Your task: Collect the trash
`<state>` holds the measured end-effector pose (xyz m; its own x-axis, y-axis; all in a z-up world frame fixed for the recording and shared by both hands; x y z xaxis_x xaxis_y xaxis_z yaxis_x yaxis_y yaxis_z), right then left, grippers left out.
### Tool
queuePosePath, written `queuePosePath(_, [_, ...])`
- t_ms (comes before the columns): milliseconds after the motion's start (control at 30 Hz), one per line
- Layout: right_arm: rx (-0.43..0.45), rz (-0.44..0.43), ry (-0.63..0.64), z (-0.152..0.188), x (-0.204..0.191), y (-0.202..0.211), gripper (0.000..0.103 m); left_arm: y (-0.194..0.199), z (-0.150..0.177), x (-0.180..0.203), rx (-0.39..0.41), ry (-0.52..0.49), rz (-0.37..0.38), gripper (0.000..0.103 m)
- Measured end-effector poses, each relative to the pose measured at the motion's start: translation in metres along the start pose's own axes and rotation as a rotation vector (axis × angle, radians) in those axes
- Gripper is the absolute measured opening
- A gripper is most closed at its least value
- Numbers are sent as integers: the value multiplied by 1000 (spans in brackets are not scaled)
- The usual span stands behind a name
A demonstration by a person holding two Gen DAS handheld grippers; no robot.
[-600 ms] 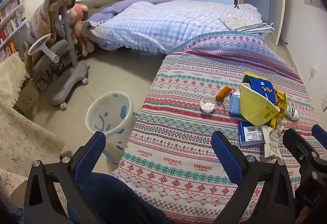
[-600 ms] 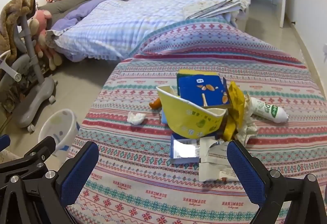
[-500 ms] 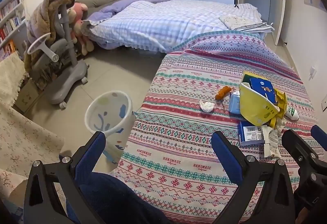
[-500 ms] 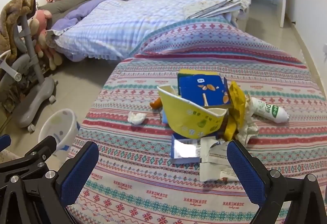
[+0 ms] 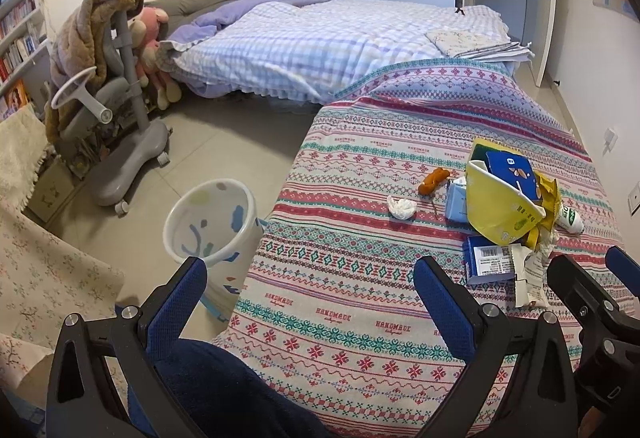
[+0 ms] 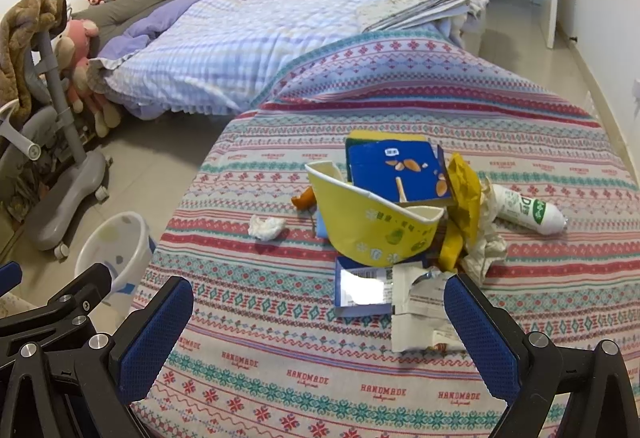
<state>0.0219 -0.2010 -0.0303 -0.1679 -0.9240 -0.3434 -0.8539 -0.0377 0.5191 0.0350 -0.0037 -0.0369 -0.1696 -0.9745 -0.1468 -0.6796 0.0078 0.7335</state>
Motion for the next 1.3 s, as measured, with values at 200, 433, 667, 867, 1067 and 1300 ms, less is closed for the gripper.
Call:
queuePosePath(200, [-4,-4,-1,-1,3,0,103,2,-1,1,7,-3,2,103])
queuePosePath(433, [-5,-3,0,-1,3,-1,103,1,0,6,2,-15,3,103])
queuePosePath(667, [-10,-3,-3,0,7,-2,103,0,0,8,-8,-28,-1,103])
queuePosePath(867, [-16,-4,-3,0,8,-4,103,0,1,7,-8,-11,9,103])
queuePosePath(1067, [-14,0,-3,-2,13,-3,103,-1,-4,11,-22,-23,10,103])
queuePosePath(1300, [-17,12,-14,-5,28,-4,103,-8,-8,26,-51,-45,40,103])
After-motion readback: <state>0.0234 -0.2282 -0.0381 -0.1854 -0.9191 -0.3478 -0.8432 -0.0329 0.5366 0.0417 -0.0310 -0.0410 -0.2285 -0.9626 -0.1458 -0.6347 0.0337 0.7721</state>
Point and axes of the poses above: each gripper's, at about its wrist camera, not at the fingertips, and y roughly against the way its jaws point, x to its right, z to its underside, the point moved 5 cm from there along -y, roughly the way its jaws point, and after that the axes turned 2 degrees about -y, right-handed, at the moved point
